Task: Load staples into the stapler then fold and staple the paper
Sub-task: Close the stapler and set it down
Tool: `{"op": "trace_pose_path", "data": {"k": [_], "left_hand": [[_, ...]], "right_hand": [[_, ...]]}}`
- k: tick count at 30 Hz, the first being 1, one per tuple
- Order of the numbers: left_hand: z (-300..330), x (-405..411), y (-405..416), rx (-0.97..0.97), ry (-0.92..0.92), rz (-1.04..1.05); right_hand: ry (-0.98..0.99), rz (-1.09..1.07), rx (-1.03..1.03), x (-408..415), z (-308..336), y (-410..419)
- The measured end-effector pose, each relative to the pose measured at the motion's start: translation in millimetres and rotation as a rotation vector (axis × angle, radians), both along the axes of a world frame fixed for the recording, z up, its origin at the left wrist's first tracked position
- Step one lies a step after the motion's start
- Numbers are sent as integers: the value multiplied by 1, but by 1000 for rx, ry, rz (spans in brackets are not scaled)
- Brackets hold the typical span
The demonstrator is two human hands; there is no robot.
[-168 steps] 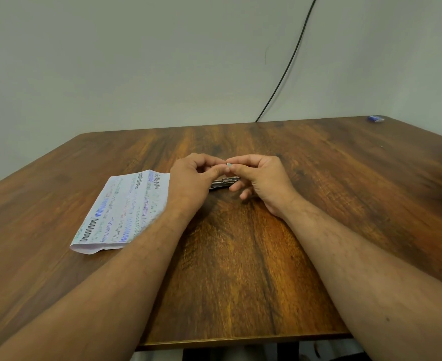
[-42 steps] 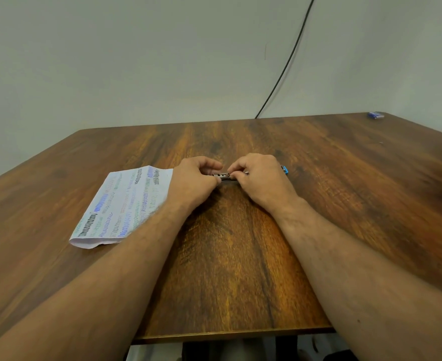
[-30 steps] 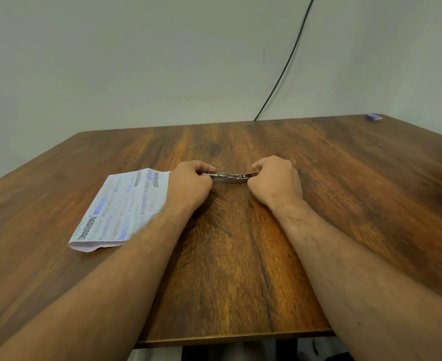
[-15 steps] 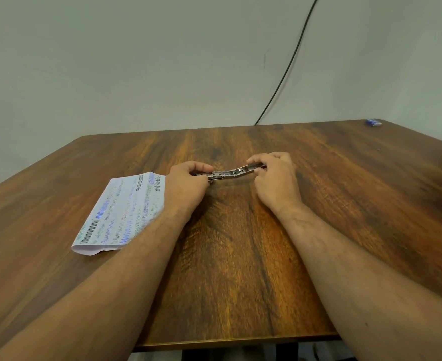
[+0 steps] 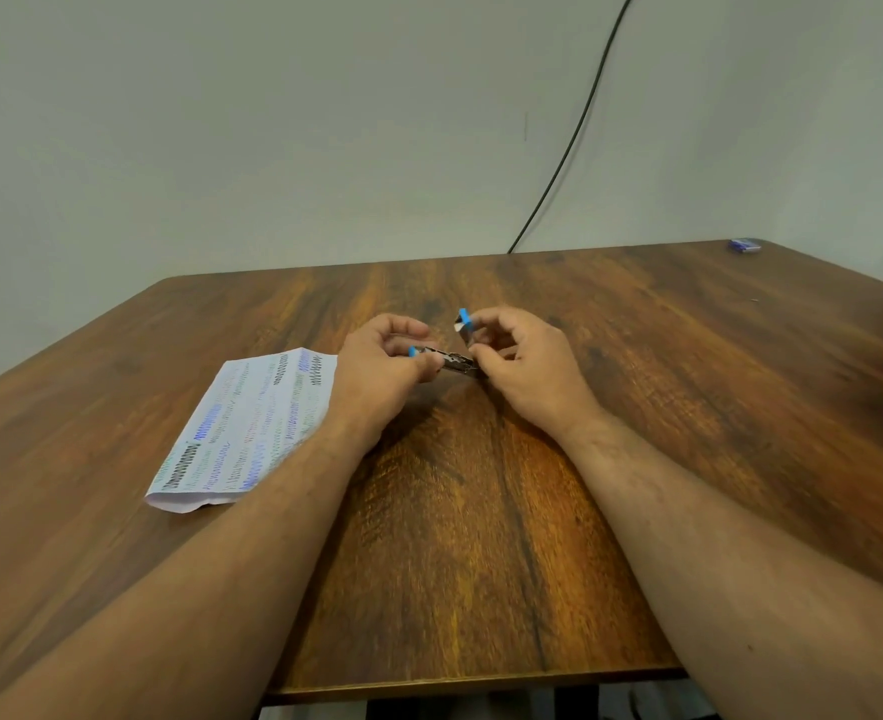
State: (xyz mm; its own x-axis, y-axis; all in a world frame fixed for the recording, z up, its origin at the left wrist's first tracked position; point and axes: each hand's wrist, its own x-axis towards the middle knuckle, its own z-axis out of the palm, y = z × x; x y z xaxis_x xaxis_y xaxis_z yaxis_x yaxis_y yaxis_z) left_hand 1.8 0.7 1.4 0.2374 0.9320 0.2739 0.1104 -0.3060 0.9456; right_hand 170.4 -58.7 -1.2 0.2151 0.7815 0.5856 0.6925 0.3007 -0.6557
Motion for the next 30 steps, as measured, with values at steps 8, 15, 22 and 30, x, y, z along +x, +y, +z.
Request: {"op": "trace_pose_path", "data": {"k": [8, 15, 22, 30], "left_hand": [[-2, -1, 2, 40, 6, -57], [-1, 0, -2, 27, -57, -154], [-2, 4, 3, 42, 34, 162], [-6, 7, 6, 91, 168, 156]], "right_hand": [[-275, 113, -174, -5, -2, 1], [-338, 106, -199, -8, -4, 1], [-362, 30, -164, -8, 0, 0], [-409, -24, -149, -9, -2, 3]]}}
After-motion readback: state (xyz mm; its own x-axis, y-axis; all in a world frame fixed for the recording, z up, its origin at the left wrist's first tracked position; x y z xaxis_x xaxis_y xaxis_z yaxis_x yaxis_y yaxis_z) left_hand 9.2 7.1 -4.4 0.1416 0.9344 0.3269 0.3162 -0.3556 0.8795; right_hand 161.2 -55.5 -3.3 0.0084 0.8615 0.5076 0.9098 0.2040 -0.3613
